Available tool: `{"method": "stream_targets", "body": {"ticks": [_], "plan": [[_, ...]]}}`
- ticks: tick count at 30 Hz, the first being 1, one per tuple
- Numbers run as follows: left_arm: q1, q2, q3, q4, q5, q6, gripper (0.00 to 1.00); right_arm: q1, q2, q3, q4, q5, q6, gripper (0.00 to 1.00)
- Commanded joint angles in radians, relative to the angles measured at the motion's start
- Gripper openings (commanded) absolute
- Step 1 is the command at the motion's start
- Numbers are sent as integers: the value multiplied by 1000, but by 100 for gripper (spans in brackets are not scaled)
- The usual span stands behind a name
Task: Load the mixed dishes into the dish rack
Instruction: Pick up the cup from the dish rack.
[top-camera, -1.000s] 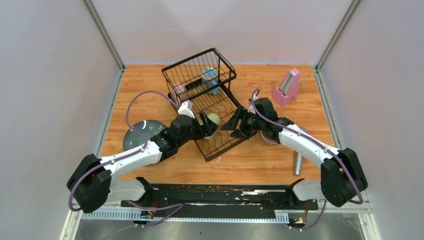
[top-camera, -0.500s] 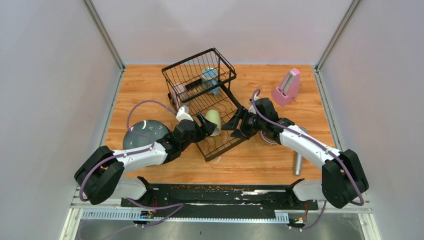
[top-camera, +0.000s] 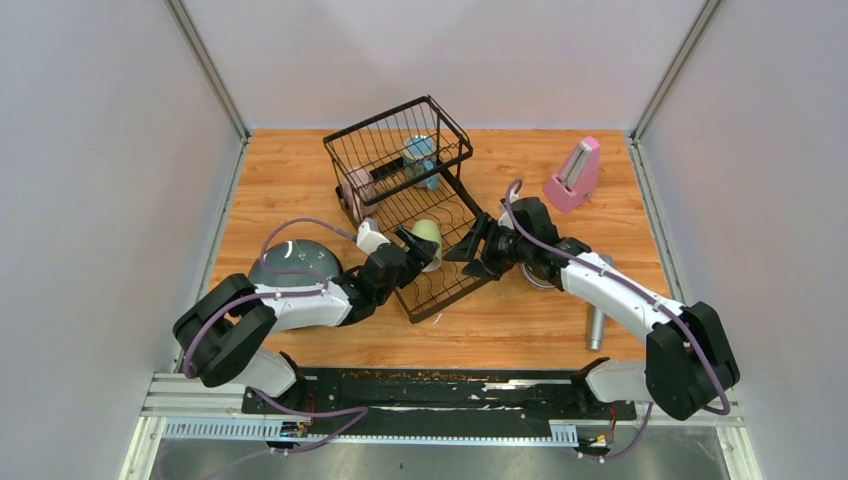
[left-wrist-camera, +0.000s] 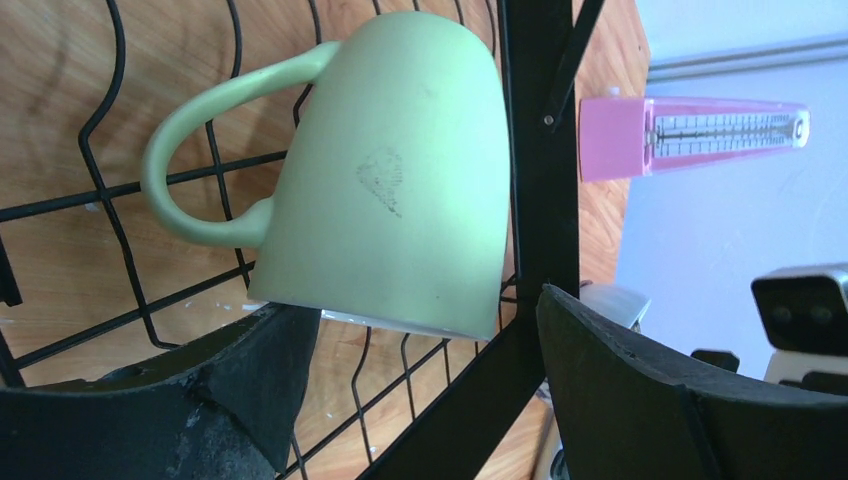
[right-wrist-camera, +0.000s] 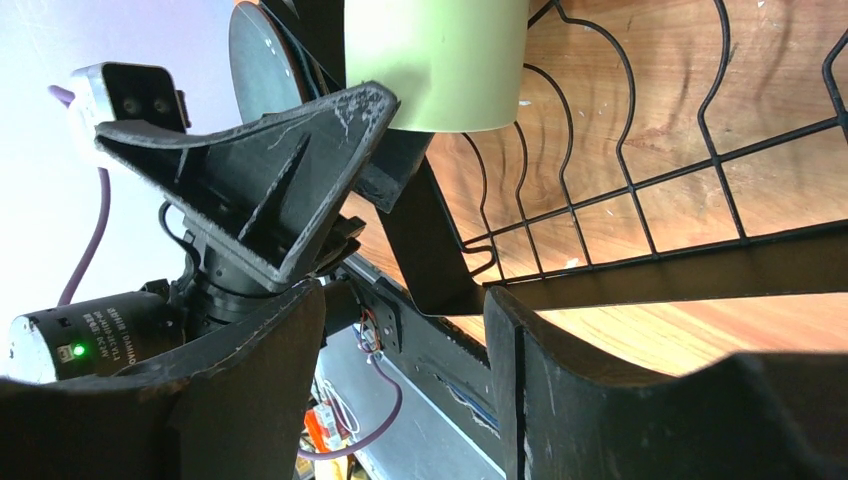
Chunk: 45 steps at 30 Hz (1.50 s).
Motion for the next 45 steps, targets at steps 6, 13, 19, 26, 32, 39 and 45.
{"method": "stream_targets", "body": {"ticks": [6,13,19,26,32,39,45], "plan": [[-15,60,68,-3,-140,-186,79,3,-83,-28,-18,70,-11,60],[-14,86,82,-9,-185,-207,60,3,-189,-58,-43,167,-17,58],[-15,59,79,-20,-202,-157,37,3,-233,-83,-49,182,-33,58],[-15,-78,44,-10,-155,1,6,4,-245,-103,-44,186,-58,59],[-14,-237,-8,53,39,205,0,3,-331,-136,21,233,-142,59],[57,-441,-58,80,385,311,0,-9,-486,-176,97,179,-237,67],[228,-475,-43,192,959,316,0,-28,-531,-187,143,-53,-274,80]]}}
